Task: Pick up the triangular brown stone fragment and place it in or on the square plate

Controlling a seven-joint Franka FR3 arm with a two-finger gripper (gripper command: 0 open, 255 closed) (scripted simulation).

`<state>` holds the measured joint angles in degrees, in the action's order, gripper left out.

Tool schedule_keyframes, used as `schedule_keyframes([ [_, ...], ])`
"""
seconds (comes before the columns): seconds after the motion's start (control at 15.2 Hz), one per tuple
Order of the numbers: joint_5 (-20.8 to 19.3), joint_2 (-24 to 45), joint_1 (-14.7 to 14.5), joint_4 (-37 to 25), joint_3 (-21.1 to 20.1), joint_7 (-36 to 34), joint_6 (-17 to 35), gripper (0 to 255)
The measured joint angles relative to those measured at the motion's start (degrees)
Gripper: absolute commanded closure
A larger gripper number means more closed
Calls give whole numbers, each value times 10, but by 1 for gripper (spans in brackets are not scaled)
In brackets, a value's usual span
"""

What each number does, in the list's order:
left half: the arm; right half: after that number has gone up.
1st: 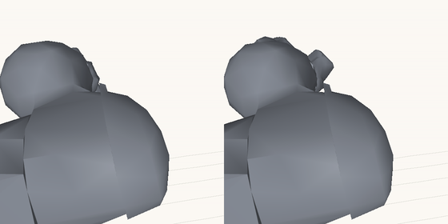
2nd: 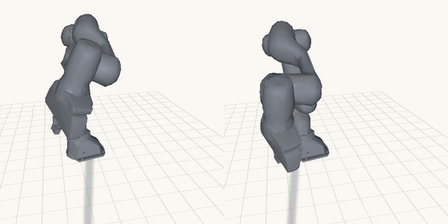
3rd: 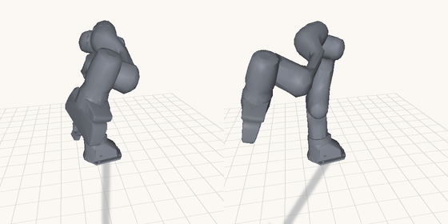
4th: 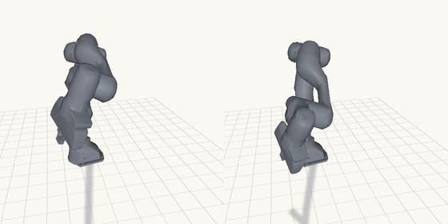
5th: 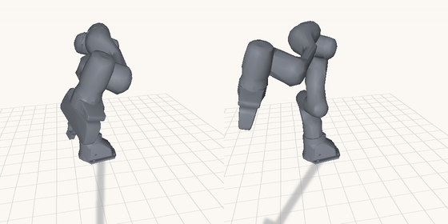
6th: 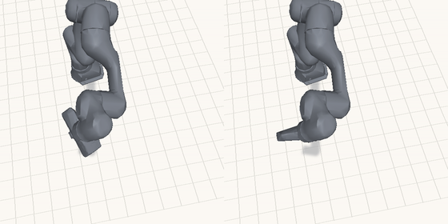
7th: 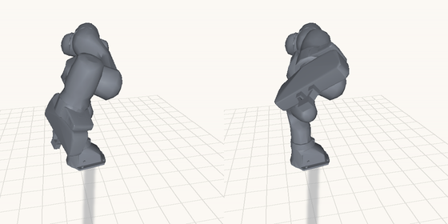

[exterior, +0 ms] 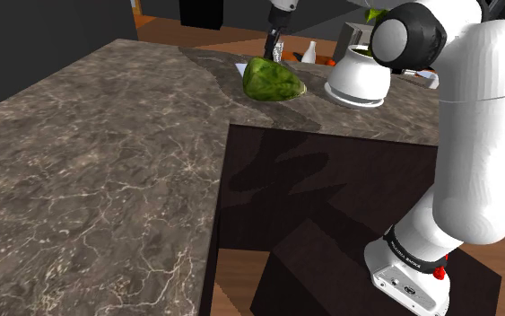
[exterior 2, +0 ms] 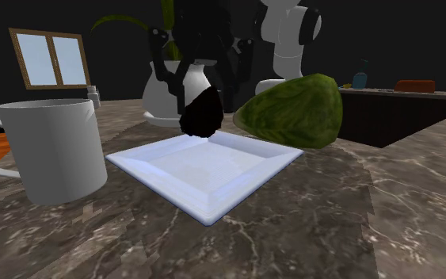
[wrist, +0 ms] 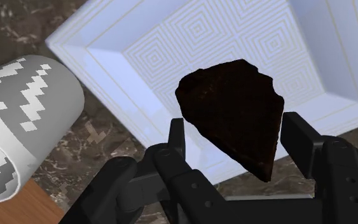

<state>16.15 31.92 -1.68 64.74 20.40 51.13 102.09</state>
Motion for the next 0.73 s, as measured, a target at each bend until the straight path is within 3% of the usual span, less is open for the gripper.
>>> schedule_keyframes([
  [0.73,5,-5,-11,82,-3,12,102,255],
])
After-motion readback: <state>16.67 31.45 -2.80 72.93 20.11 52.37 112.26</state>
